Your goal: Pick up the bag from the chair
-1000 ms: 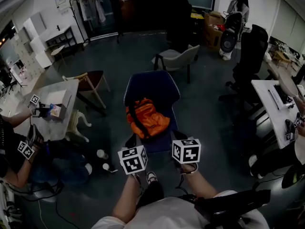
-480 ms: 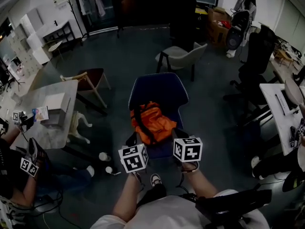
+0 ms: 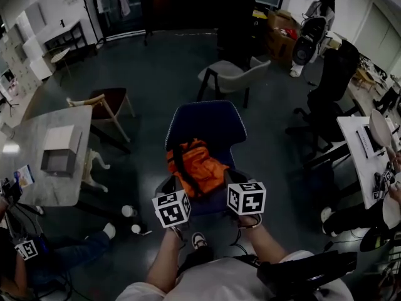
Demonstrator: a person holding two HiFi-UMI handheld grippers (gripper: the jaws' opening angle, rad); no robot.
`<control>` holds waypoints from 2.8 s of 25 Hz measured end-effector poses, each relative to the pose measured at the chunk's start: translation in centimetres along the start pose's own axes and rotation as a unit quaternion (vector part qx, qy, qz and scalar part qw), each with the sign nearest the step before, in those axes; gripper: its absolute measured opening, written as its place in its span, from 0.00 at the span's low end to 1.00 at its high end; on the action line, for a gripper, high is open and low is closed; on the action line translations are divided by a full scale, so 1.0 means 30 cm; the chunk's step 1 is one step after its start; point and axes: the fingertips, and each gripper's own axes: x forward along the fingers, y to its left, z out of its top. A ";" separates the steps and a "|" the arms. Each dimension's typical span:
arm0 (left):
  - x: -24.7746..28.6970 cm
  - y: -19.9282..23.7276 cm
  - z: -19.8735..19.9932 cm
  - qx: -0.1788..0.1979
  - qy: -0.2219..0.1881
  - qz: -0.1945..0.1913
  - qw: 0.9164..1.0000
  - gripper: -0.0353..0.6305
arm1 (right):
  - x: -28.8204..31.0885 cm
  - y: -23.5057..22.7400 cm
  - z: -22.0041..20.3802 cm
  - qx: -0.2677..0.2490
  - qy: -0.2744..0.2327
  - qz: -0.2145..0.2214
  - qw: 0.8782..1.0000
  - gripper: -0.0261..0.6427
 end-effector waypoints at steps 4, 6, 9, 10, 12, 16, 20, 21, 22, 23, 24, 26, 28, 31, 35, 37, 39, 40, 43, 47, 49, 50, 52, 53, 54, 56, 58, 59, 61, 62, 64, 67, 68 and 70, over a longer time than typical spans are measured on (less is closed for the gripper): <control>0.039 0.023 0.002 -0.004 0.007 -0.006 1.000 0.07 | 0.025 -0.008 -0.002 0.002 0.005 -0.010 1.000 0.09; 0.047 0.026 -0.001 -0.001 0.011 -0.008 1.000 0.07 | 0.033 -0.011 -0.010 0.005 0.010 -0.013 1.000 0.09; 0.053 0.033 0.003 0.002 0.014 -0.007 1.000 0.07 | 0.044 -0.006 -0.008 0.006 0.013 -0.012 1.000 0.09; 0.053 0.037 0.005 0.002 0.014 -0.006 1.000 0.07 | 0.047 -0.001 -0.004 0.004 0.014 -0.010 1.000 0.09; 0.049 0.045 0.005 0.003 0.017 -0.001 1.000 0.07 | 0.055 0.011 0.001 -0.001 0.017 -0.005 1.000 0.09; 0.057 0.069 0.003 0.006 0.019 0.012 1.000 0.07 | 0.096 0.020 0.017 -0.012 0.022 0.008 1.000 0.09; 0.076 0.109 0.006 -0.011 0.017 0.037 0.999 0.07 | 0.165 0.014 0.041 -0.014 0.024 0.022 0.999 0.09; 0.079 0.115 0.001 -0.017 0.019 0.043 0.999 0.07 | 0.180 0.011 0.043 -0.012 0.026 0.026 0.999 0.09; 0.083 0.118 -0.002 -0.022 0.020 0.049 0.998 0.07 | 0.194 0.008 0.049 -0.010 0.027 0.030 0.999 0.09; 0.088 0.118 -0.001 -0.026 0.021 0.054 0.998 0.07 | 0.208 0.003 0.056 -0.010 0.028 0.034 0.999 0.09; 0.096 0.117 0.001 -0.028 0.021 0.059 0.998 0.07 | 0.224 -0.003 0.064 -0.011 0.029 0.038 0.999 0.09; 0.113 0.121 0.004 -0.031 0.023 0.070 0.997 0.07 | 0.259 -0.016 0.073 -0.011 0.033 0.046 0.998 0.09; 0.130 0.125 -0.001 -0.036 0.027 0.080 0.996 0.07 | 0.295 -0.032 0.071 -0.007 0.039 0.054 0.998 0.09; 0.160 0.125 -0.015 -0.038 0.036 0.094 0.994 0.07 | 0.346 -0.066 0.067 0.000 0.049 0.064 0.997 0.09; 0.198 0.130 -0.053 -0.039 0.047 0.109 0.992 0.07 | 0.399 -0.108 0.066 0.007 0.055 0.070 0.996 0.09; 0.226 0.148 -0.083 -0.042 0.054 0.113 0.991 0.07 | 0.432 -0.124 0.058 0.010 0.055 0.068 0.996 0.09; 0.242 0.175 -0.125 -0.054 0.061 0.117 0.990 0.07 | 0.462 -0.124 0.022 0.011 0.062 0.068 0.996 0.09; 0.247 0.190 -0.148 -0.062 0.063 0.119 0.989 0.07 | 0.476 -0.119 -0.003 0.008 0.067 0.070 0.995 0.09; 0.276 0.229 -0.213 -0.077 0.067 0.125 0.987 0.07 | 0.525 -0.107 -0.070 -0.012 0.079 0.077 0.994 0.09; 0.323 0.249 -0.294 -0.088 0.079 0.131 0.984 0.07 | 0.578 -0.133 -0.137 -0.015 0.090 0.078 0.993 0.09; 0.338 0.255 -0.322 -0.089 0.083 0.133 0.984 0.07 | 0.597 -0.153 -0.162 -0.010 0.094 0.075 0.993 0.09; 0.345 0.261 -0.336 -0.088 0.085 0.133 0.984 0.07 | 0.607 -0.163 -0.173 -0.009 0.095 0.073 0.993 0.09; 0.369 0.278 -0.365 -0.086 0.087 0.134 0.983 0.07 | 0.630 -0.184 -0.189 -0.006 0.094 0.068 0.993 0.09; 0.384 0.289 -0.379 -0.085 0.087 0.136 0.983 0.07 | 0.644 -0.195 -0.194 -0.005 0.092 0.065 0.994 0.09; 0.401 0.302 -0.393 -0.085 0.087 0.139 0.983 0.07 | 0.659 -0.206 -0.200 -0.002 0.089 0.062 0.994 0.09; 0.430 0.323 -0.424 -0.087 0.088 0.145 0.982 0.07 | 0.687 -0.223 -0.229 0.004 0.089 0.062 0.994 0.09; 0.455 0.337 -0.453 -0.091 0.087 0.150 0.981 0.07 | 0.714 -0.234 -0.265 0.007 0.093 0.065 0.994 0.09; 0.469 0.343 -0.464 -0.093 0.085 0.151 0.980 0.07 | 0.728 -0.237 -0.282 0.006 0.095 0.067 0.993 0.09; 0.500 0.354 -0.486 -0.094 0.083 0.152 0.980 0.07 | 0.759 -0.241 -0.315 0.002 0.097 0.072 0.993 0.09; 0.515 0.360 -0.498 -0.094 0.083 0.152 0.980 0.07 | 0.774 -0.243 -0.331 0.000 0.098 0.073 0.992 0.09; 0.540 0.369 -0.526 -0.093 0.085 0.149 0.981 0.07 | 0.798 -0.246 -0.357 -0.003 0.099 0.073 0.992 0.09; 0.564 0.368 -0.575 -0.095 0.092 0.145 0.981 0.07 | 0.812 -0.261 -0.397 -0.004 0.104 0.067 0.992 0.09; 0.573 0.369 -0.591 -0.097 0.094 0.144 0.980 0.07 | 0.819 -0.267 -0.415 -0.003 0.106 0.067 0.992 0.09; 0.597 0.373 -0.616 -0.098 0.097 0.142 0.980 0.07 | 0.839 -0.281 -0.442 -0.001 0.109 0.065 0.992 0.09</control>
